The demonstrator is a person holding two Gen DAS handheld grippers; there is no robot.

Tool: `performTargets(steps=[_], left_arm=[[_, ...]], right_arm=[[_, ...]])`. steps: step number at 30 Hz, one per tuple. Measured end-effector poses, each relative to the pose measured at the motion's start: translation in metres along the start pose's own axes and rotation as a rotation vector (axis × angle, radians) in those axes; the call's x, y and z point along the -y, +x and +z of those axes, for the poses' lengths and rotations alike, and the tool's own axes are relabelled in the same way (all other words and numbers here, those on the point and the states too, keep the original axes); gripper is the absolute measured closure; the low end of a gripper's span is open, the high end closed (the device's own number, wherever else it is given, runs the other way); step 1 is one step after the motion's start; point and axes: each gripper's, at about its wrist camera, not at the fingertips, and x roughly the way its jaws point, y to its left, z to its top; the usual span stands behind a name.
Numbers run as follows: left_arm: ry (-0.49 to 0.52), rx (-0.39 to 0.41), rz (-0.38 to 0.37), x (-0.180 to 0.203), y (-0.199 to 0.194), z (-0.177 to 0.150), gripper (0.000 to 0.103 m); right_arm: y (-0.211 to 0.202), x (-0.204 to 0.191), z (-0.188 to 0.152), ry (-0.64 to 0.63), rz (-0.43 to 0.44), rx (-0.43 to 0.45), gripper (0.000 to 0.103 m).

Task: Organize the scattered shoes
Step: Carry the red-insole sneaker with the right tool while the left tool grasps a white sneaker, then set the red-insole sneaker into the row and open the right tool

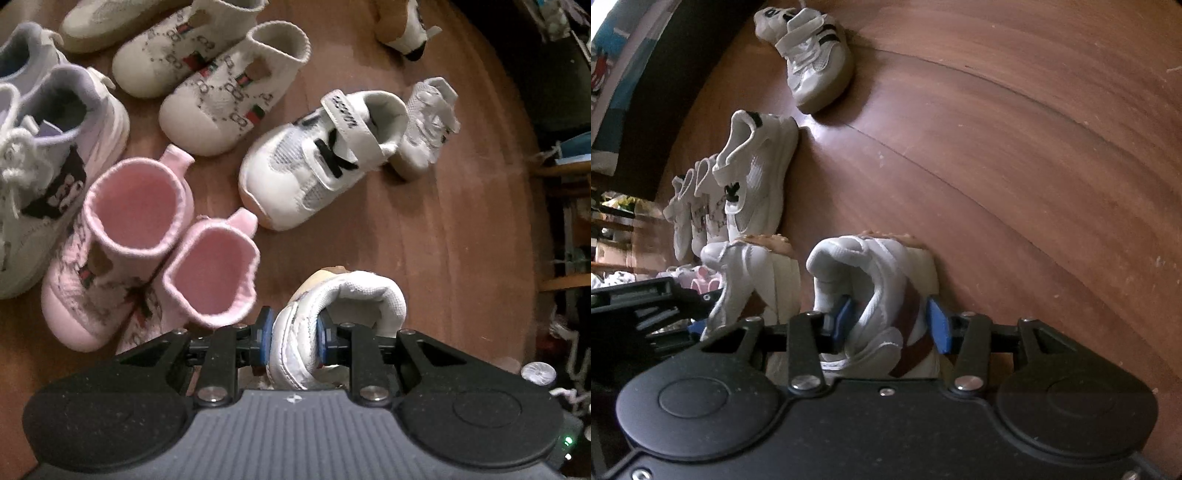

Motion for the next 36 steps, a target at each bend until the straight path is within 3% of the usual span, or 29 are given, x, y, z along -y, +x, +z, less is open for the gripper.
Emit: performTargets(steps=[7, 12, 15, 17, 23, 30, 33, 36], left_arm=[[0.039, 0.017, 0.077, 0.015, 0.006, -0.005, 0.074], [0.069, -0.027, 0.040, 0.013, 0.006, -0.001, 0.070], [0.141, -0.065, 0.017, 0.015, 0.007, -0.002, 0.066], [0.229, -0.105, -0.002, 0.018, 0.010, 0.002, 0.066], [0.450, -0.216, -0.068, 0.028, 0.015, 0.012, 0.067], [0.523, -0.251, -0.078, 0.041, -0.008, 0.035, 0.054], [0.649, -0.251, -0.059, 0.060, -0.035, 0.051, 0.053], [0.925, -0.242, 0.044, 0.081, -0.067, 0.072, 0.052]], right_arm=[[-0.003, 0.000, 0.000, 0.016, 0.011, 0.006, 0.057], [-0.010, 0.002, 0.000, 0.033, 0.020, 0.023, 0.056], [-0.015, 0.001, 0.000, 0.030, 0.014, 0.020, 0.056], [-0.020, 0.001, -0.003, 0.044, 0.022, 0.020, 0.050], [-0.038, 0.006, -0.013, 0.063, 0.080, 0.031, 0.048], [-0.048, 0.013, -0.025, -0.045, 0.093, -0.044, 0.039], [-0.036, 0.001, -0.034, -0.190, -0.010, -0.089, 0.039], [-0.023, -0.006, -0.039, -0.239, -0.020, -0.106, 0.039]])
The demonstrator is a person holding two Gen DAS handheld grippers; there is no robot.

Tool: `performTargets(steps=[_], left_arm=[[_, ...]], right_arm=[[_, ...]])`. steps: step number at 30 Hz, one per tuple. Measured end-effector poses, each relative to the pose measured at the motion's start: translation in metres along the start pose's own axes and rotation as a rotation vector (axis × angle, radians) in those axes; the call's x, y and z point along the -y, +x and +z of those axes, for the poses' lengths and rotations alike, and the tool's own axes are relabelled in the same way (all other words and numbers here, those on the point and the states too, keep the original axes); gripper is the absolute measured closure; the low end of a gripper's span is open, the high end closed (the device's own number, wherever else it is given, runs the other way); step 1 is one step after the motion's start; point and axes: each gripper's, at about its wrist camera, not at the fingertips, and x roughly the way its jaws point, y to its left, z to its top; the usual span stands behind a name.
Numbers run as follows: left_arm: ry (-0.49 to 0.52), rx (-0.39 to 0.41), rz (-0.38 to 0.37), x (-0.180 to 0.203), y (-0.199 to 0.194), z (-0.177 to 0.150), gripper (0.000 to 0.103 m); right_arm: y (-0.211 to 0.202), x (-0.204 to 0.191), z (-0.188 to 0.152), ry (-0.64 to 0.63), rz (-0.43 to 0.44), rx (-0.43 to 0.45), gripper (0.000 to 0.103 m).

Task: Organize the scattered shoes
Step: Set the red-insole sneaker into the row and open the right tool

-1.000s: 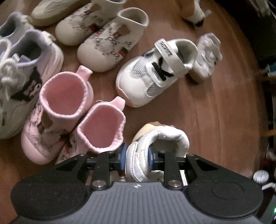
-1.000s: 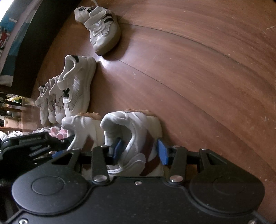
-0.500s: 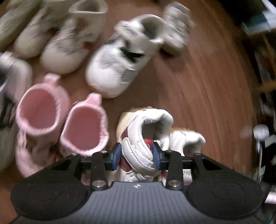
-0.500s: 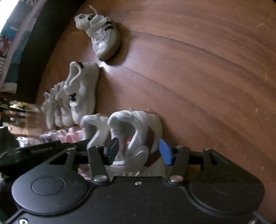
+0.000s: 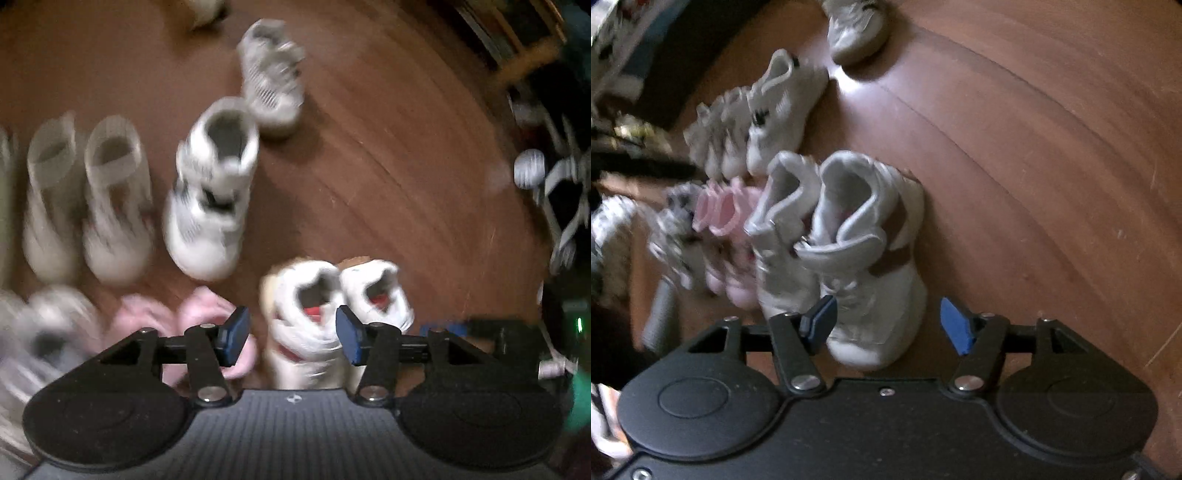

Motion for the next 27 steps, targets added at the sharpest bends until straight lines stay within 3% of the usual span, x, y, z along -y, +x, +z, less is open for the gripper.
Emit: performTargets(steps=[2, 4, 7, 11, 18, 22, 27], left_arm=[[0.162, -0.036, 0.094, -0.006, -0.022, 0.010, 0.052], [0.253, -0.058, 0.153, -0.017, -0.041, 0.017, 0.052], [0.302, -0.071, 0.201, -0.048, -0.070, 0.022, 0.052], [0.267, -0.042, 0.215, -0.094, -0.087, 0.026, 0.050], [0.152, 0.134, 0.139, -0.154, -0.066, 0.033, 0.049], [0.093, 0.171, 0.102, -0.180, -0.051, 0.033, 0.049], [0.056, 0.240, 0.074, -0.208, -0.041, 0.038, 0.048]], right_arm=[[0.008, -0.007, 0.001, -0.033, -0.014, -0.015, 0.039], [0.017, -0.015, 0.001, -0.076, -0.025, -0.022, 0.039], [0.026, -0.029, 0.006, -0.133, -0.046, -0.021, 0.032], [0.037, -0.043, 0.011, -0.253, -0.074, -0.060, 0.032], [0.009, -0.016, 0.023, -0.105, 0.007, -0.054, 0.033], [-0.015, 0.000, 0.033, -0.055, -0.003, -0.014, 0.033], [-0.024, -0.016, 0.066, -0.037, -0.044, 0.094, 0.033]])
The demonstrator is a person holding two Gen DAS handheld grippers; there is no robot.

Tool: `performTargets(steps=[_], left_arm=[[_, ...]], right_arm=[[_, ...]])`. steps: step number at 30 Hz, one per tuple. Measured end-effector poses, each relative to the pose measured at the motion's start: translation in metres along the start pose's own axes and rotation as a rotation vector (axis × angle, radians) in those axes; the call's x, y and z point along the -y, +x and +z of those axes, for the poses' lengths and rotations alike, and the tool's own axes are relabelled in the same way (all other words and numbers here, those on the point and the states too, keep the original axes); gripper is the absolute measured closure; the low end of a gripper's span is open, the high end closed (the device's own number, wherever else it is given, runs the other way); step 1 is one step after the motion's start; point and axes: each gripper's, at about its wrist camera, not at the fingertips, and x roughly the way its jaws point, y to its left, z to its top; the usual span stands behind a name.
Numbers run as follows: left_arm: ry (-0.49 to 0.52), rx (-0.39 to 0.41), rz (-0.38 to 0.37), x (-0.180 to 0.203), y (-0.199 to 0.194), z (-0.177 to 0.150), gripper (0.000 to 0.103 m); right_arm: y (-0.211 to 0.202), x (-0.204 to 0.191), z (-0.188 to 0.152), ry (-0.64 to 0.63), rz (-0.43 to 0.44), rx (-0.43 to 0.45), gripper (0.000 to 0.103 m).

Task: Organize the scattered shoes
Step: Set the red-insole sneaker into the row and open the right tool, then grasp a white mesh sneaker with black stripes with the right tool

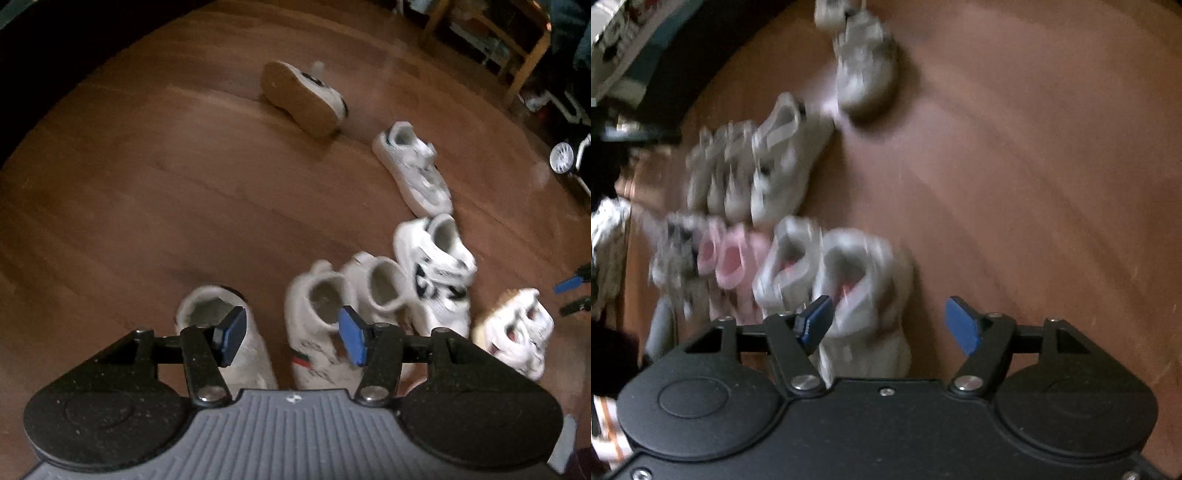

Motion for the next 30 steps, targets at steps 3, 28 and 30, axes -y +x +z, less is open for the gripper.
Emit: performTargets(steps=[3, 28, 30], left_arm=[[-0.010, 0.044, -0.015, -0.014, 0.008, 0.006, 0.039], [-0.070, 0.146, -0.064, -0.042, 0.040, 0.015, 0.038], [-0.074, 0.143, -0.064, -0.045, 0.041, 0.015, 0.038]], right_arm=[[0.010, -0.023, 0.027, -0.024, -0.026, 0.040, 0.033], [0.118, -0.026, 0.241, 0.277, -0.216, 0.228, 0.034], [0.125, -0.022, 0.247, 0.302, -0.215, 0.221, 0.041]])
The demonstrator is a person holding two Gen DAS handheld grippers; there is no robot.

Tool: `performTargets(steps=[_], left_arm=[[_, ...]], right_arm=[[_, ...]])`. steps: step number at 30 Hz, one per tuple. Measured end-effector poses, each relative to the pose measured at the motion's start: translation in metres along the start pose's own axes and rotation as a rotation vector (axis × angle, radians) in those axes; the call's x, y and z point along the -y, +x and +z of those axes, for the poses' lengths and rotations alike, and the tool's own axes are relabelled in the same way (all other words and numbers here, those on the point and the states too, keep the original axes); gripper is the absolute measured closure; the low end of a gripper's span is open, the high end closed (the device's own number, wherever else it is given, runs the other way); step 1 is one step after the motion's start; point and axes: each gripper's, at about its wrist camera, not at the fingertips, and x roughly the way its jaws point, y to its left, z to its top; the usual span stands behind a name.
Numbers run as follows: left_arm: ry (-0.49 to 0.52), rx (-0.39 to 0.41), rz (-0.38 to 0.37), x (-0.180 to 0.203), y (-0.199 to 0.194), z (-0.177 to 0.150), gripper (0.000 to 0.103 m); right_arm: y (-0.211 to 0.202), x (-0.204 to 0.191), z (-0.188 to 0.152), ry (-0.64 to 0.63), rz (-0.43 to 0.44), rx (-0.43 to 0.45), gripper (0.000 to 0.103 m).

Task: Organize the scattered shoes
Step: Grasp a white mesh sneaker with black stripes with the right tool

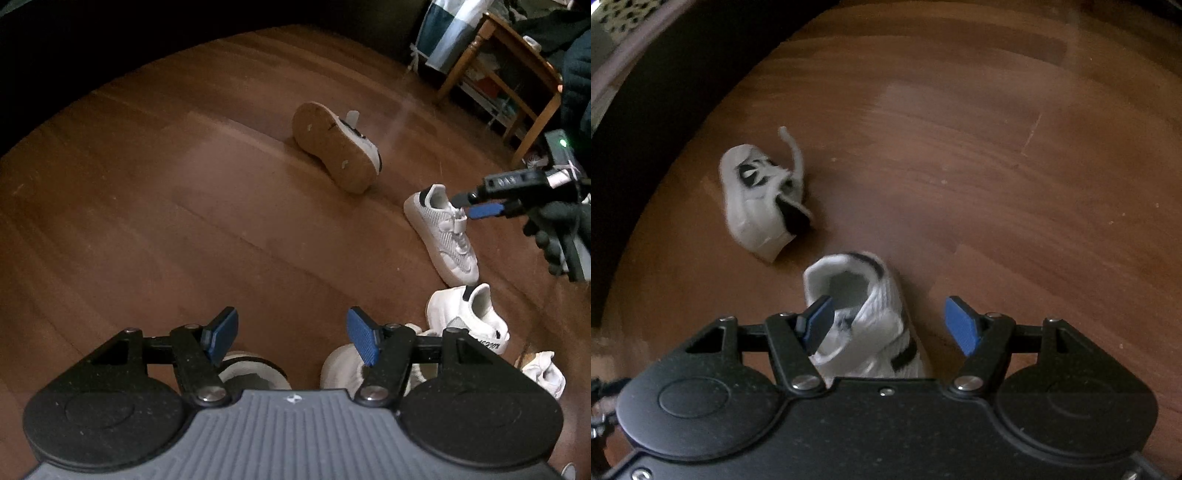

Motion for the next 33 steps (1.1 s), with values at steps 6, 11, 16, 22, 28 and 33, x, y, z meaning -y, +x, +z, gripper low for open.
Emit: performTargets(steps=[6, 11, 16, 22, 28, 33], left_arm=[[-0.025, -0.008, 0.006, -0.010, 0.003, 0.000, 0.038], [-0.030, -0.016, 0.009, -0.015, 0.003, -0.001, 0.038], [-0.047, -0.016, 0.014, -0.021, 0.001, -0.003, 0.038], [-0.070, -0.005, 0.011, -0.024, -0.002, -0.005, 0.038], [-0.090, 0.019, 0.011, -0.028, -0.010, -0.006, 0.038], [-0.117, 0.043, 0.019, -0.034, -0.019, -0.009, 0.038]], right_arm=[[0.022, 0.000, -0.005, 0.051, 0.003, -0.024, 0.064], [0.032, 0.002, -0.008, 0.089, 0.001, -0.019, 0.064], [0.033, 0.001, -0.010, 0.078, -0.005, -0.004, 0.071], [0.022, 0.002, -0.017, 0.064, 0.025, 0.032, 0.078], [0.000, 0.016, -0.023, 0.108, 0.072, 0.066, 0.083], [-0.020, 0.033, -0.030, 0.169, 0.121, 0.106, 0.083]])
